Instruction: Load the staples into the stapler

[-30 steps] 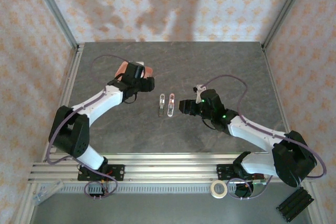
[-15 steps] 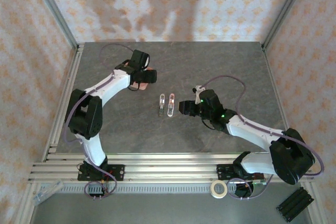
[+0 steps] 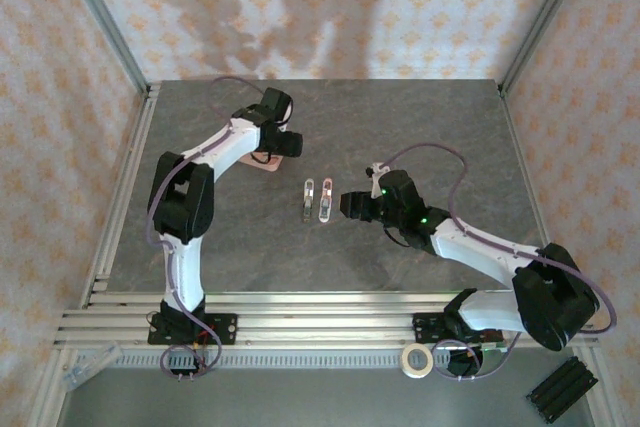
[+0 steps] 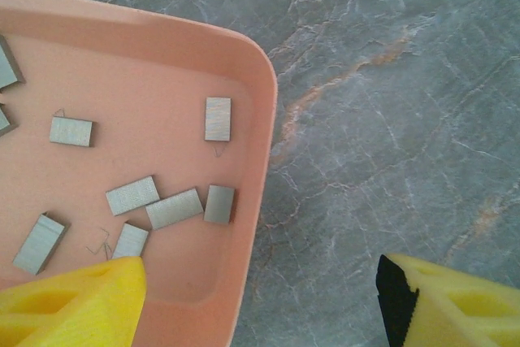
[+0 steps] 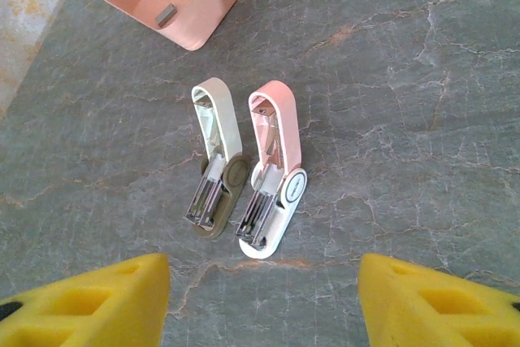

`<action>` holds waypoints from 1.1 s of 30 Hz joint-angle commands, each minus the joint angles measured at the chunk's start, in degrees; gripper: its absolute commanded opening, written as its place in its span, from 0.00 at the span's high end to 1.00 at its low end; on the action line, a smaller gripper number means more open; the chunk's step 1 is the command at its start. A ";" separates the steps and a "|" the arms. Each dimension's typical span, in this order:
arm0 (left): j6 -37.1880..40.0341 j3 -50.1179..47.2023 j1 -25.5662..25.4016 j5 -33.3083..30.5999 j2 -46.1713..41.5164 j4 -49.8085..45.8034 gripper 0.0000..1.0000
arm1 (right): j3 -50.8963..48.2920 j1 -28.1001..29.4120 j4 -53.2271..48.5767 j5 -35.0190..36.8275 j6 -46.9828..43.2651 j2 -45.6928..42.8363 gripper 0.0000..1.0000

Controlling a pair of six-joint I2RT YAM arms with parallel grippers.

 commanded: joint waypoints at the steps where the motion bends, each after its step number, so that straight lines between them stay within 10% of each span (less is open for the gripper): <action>1: 1.63 3.49 0.68 1.07 1.57 -3.32 0.25 | 2.09 -0.25 -0.72 -0.30 -1.00 0.66 0.38; 33: 6.94 2.09 1.34 6.64 1.66 -17.24 0.33 | 4.37 -0.27 -1.04 -1.85 -1.25 3.83 0.38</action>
